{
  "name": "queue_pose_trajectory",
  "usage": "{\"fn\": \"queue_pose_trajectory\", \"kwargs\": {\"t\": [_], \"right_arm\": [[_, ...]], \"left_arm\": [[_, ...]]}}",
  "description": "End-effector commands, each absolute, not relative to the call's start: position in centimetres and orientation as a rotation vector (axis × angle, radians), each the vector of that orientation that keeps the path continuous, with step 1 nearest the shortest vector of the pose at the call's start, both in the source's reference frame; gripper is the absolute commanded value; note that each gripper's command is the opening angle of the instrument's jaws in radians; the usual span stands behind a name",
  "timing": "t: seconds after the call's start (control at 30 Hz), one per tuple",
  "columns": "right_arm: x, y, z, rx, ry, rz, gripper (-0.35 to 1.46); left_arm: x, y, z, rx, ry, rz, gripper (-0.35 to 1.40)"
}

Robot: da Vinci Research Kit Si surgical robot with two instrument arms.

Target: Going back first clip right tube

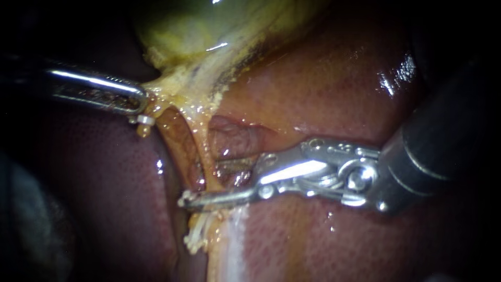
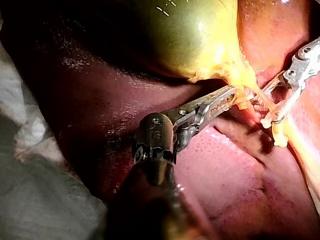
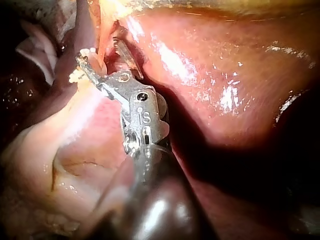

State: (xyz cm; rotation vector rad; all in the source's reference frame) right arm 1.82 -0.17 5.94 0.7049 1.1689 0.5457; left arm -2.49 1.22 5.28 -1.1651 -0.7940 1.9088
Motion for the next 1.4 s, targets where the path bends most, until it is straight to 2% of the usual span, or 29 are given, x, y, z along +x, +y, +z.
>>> {"fn": "queue_pose_trajectory", "kwargs": {"t": [0.03, 0.2, 0.37, 0.63, 0.97, 1.4], "right_arm": [[1.76, -0.17, 5.93, 0.692, 1.177, 0.522, 0.49], [1.41, -0.15, 5.80, 0.617, 1.217, 0.422, 0.50], [1.00, -0.03, 5.59, 0.557, 1.240, 0.357, 0.50], [0.60, 0.11, 5.39, 0.496, 1.172, 0.246, 0.50], [0.52, 0.09, 5.37, 0.495, 1.166, 0.234, 0.50], [0.45, 0.09, 5.35, 0.498, 1.167, 0.232, 0.50]], "left_arm": [[-2.49, 1.22, 5.28, -1.165, -0.794, 1.909, -0.35], [-2.48, 1.21, 5.27, -1.166, -0.795, 1.909, -0.35], [-2.48, 1.22, 5.27, -1.166, -0.795, 1.909, -0.35], [-2.48, 1.21, 5.27, -1.166, -0.795, 1.909, -0.35], [-2.54, 1.21, 5.38, -1.166, -0.788, 1.911, -0.35], [-3.01, 1.11, 5.87, -1.156, -0.776, 1.935, -0.35]]}}
